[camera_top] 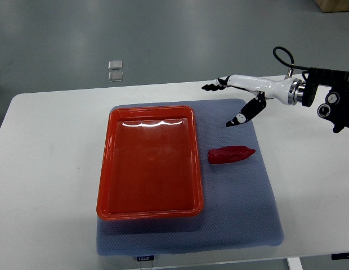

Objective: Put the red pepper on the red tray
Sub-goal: 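Reach the right hand forward over the red pepper, then lower the right hand and close its fingers around the red pepper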

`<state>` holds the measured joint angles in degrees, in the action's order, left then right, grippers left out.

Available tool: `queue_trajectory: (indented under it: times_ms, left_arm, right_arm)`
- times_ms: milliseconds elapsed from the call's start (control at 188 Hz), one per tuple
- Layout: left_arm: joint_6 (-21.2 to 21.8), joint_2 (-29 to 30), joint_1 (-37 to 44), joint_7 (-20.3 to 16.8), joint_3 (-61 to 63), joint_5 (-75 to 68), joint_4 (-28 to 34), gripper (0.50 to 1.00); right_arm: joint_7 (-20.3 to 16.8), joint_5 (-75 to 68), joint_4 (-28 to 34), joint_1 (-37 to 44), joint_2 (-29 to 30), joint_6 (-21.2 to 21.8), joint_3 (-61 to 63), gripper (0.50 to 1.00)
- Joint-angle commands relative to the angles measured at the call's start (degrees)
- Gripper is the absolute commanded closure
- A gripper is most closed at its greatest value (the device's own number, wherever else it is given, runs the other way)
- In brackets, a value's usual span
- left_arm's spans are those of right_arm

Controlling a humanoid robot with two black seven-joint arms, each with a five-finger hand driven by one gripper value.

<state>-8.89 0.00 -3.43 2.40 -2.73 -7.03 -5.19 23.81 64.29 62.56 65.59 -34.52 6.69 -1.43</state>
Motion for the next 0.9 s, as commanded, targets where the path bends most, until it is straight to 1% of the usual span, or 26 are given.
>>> queue_trajectory:
  times_ms: [0,330,409,505,595,664,760,829,893]
  left_arm:
    - [0.01,0.0,0.0,-0.03,0.0,0.0,0.0,0.5]
    - [0.01,0.0,0.0,-0.03,0.0,0.0,0.0,0.5]
    - [0.01,0.0,0.0,-0.03,0.0,0.0,0.0,0.5]
    - [0.01,0.0,0.0,-0.03,0.0,0.0,0.0,0.5]
    - [0.01,0.0,0.0,-0.03,0.0,0.0,0.0,0.5]
    - [0.01,0.0,0.0,-0.03,0.0,0.0,0.0,0.5]
    - [0.01,0.0,0.0,-0.03,0.0,0.0,0.0,0.5]
    - [0.01,0.0,0.0,0.06,0.0,0.0,0.0,0.5]
    - [0.01,0.0,0.0,-0.03,0.0,0.0,0.0,0.5]
  right_arm:
    - [-1.48,6.29,1.16,0.41,0.41,0.08,-2.71,0.591]
    - [-3.77,9.45,1.25,0.59,0.94,0.25,-6.75,0.593]
    - [-4.91,9.37,1.25,0.41,0.94,-0.01,-7.01,0.595]
    - [-5.09,9.45,1.25,-0.11,1.65,-0.45,-7.01,0.599]
    - [-5.09,9.45,1.25,-0.38,2.0,-0.8,-7.01,0.609]
    - [-5.09,9.45,1.25,-0.82,2.26,-0.89,-7.01,0.632]
    - [-5.09,9.45,1.25,-1.17,2.79,-0.98,-7.01,0.638]
    - [-5.09,9.63,1.25,-1.87,2.88,-1.15,-7.01,0.668]
    - [-5.09,9.72,1.25,-2.05,2.88,-1.15,-7.1,0.679]
